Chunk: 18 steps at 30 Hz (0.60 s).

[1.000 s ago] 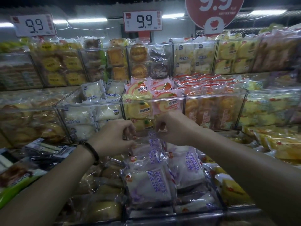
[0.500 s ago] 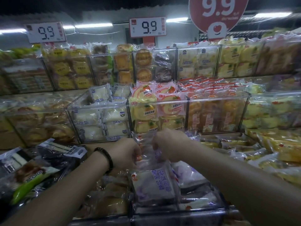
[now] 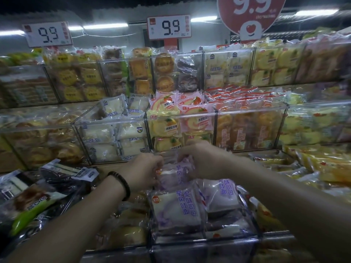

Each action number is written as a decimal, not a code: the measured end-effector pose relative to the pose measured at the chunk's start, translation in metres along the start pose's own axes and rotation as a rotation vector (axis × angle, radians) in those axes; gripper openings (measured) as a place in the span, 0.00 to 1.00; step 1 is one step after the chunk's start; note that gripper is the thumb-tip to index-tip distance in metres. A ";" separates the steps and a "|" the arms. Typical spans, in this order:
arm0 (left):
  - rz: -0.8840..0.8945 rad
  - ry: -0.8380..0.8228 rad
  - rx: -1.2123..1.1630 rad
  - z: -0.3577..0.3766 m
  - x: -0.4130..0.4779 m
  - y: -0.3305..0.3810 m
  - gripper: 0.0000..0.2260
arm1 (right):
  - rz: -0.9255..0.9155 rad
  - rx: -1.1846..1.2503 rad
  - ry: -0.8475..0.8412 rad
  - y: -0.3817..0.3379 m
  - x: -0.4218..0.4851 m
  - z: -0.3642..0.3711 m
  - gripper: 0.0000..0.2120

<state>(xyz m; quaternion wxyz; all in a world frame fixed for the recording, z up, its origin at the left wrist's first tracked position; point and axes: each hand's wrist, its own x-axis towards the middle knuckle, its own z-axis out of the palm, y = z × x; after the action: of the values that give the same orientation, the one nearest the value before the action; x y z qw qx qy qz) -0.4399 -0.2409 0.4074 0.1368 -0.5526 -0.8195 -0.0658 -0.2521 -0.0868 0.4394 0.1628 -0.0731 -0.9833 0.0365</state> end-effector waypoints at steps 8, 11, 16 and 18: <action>0.101 0.080 0.006 -0.048 -0.002 0.035 0.16 | 0.120 -0.052 -0.169 0.045 -0.039 -0.034 0.20; 0.196 0.146 0.081 -0.048 0.006 0.066 0.15 | 0.159 -0.069 -0.253 0.051 -0.050 -0.030 0.29; 0.311 0.013 -0.112 -0.035 0.022 0.092 0.15 | 0.224 -0.152 -0.248 0.054 -0.061 -0.016 0.28; 0.309 -0.033 -0.094 -0.033 0.027 0.096 0.18 | 0.248 -0.151 -0.242 0.060 -0.062 -0.008 0.24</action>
<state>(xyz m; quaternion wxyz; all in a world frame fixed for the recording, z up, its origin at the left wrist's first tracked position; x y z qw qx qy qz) -0.3558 -0.1887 0.4431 0.1059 -0.6790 -0.7227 -0.0733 -0.1832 -0.0372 0.4217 0.0317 -0.2011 -0.9790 -0.0090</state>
